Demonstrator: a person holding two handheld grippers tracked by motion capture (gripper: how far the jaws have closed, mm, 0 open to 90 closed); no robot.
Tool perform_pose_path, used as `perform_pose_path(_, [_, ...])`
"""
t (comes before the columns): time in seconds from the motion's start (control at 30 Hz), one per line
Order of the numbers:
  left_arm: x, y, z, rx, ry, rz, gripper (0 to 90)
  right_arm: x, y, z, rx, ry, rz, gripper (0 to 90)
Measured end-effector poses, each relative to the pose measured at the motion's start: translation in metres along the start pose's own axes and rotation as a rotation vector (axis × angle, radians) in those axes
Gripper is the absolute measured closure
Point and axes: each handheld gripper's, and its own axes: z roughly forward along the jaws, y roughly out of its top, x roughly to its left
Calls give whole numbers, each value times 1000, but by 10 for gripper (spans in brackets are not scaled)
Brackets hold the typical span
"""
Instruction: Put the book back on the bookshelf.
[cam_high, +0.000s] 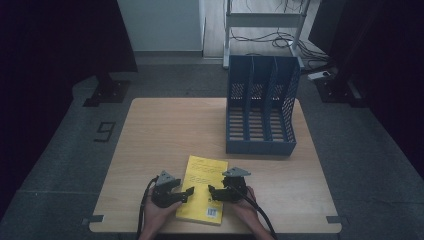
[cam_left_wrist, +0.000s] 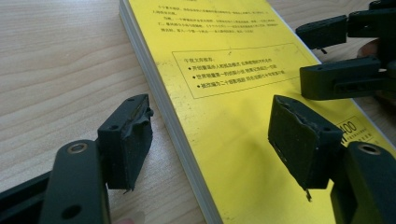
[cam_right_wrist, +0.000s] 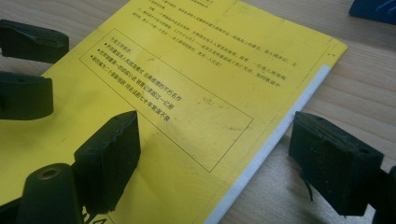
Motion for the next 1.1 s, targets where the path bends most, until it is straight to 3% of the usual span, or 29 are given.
perform_pose_path(0.27, [-4,0,5,12,-25,-1,308,0,-1,0,-5,1,2,161])
perform_pose_path(0.4, [-7,-1,8,25,-10,13,305,0,-1,0,-7,3,5,161])
perform_pose_path(0.9, [-7,-1,11,20,2,4,301,-1,-3,0,-18,10,6,159])
perform_pose_path(1.1, [-9,-1,10,12,19,-22,321,-1,-3,0,-20,10,5,158])
